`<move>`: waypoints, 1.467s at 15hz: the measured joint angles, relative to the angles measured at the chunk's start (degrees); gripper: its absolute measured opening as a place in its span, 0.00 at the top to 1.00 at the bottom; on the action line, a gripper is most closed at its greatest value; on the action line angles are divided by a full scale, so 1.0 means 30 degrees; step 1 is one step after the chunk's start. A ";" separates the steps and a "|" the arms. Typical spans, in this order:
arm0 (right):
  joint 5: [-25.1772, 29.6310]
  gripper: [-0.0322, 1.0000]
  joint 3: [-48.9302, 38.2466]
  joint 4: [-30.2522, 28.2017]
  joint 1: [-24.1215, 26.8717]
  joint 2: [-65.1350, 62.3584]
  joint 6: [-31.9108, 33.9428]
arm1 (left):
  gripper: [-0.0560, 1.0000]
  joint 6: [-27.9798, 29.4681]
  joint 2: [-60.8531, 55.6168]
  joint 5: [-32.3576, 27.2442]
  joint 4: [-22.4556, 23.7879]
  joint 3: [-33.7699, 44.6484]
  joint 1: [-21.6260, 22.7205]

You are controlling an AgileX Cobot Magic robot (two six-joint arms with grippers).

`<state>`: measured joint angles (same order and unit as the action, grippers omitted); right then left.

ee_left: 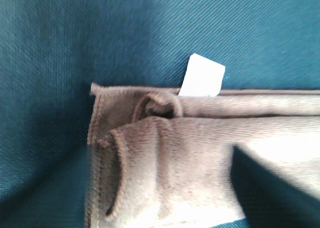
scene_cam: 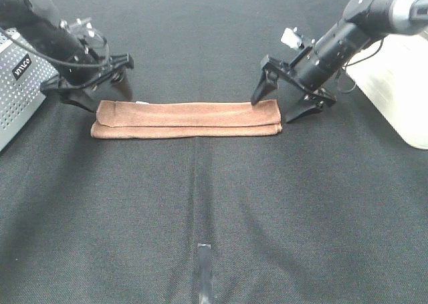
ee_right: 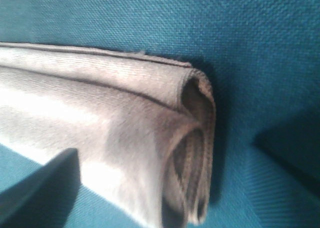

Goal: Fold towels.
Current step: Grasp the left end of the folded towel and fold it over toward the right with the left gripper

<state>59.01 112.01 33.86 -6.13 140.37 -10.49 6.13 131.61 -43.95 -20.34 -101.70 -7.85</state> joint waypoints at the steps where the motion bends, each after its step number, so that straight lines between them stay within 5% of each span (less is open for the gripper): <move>1: 0.0134 0.13 0.0000 -0.0210 0.0000 -0.0420 0.0019 | 0.16 0.0019 0.0000 -0.0076 0.0267 0.0000 0.0000; 5: 0.0344 0.13 0.0000 -0.0936 0.0000 -0.0955 0.0038 | 0.16 0.0477 0.0688 -0.0936 0.1070 0.0000 0.0000; 10: 0.0363 0.13 0.0000 -0.1031 0.0000 -0.0993 0.0038 | 0.20 0.0497 0.1471 -0.0974 0.0286 -0.0057 0.0000; 12: 0.0363 0.13 0.0000 -0.1146 0.0000 -0.0993 0.0038 | 0.37 0.0497 0.1604 -0.0707 -0.0592 -0.0095 0.0000; 15: 0.0363 0.13 0.0000 -0.1165 0.0000 -0.0993 0.0038 | 0.80 0.0497 0.1814 -0.0554 -0.1165 -0.0095 -0.0019; 17: 0.0363 0.13 0.0000 -0.1165 0.0000 -0.0993 0.0038 | 0.87 0.0497 0.1738 -0.0611 -0.0879 -0.0095 -0.0076; 18: 0.0363 0.13 0.0000 -0.1165 0.0000 -0.0993 0.0038 | 0.87 0.0497 0.1547 -0.0802 -0.0363 -0.0095 -0.0115; 22: 0.0688 0.13 0.0000 -0.1165 0.0000 -0.0993 0.0038 | 0.87 0.1853 -0.0115 -0.4431 0.5577 -0.1261 -0.0115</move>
<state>61.08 112.01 30.37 -6.13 137.40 -10.37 11.69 131.26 -57.24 -3.61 -105.48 -8.19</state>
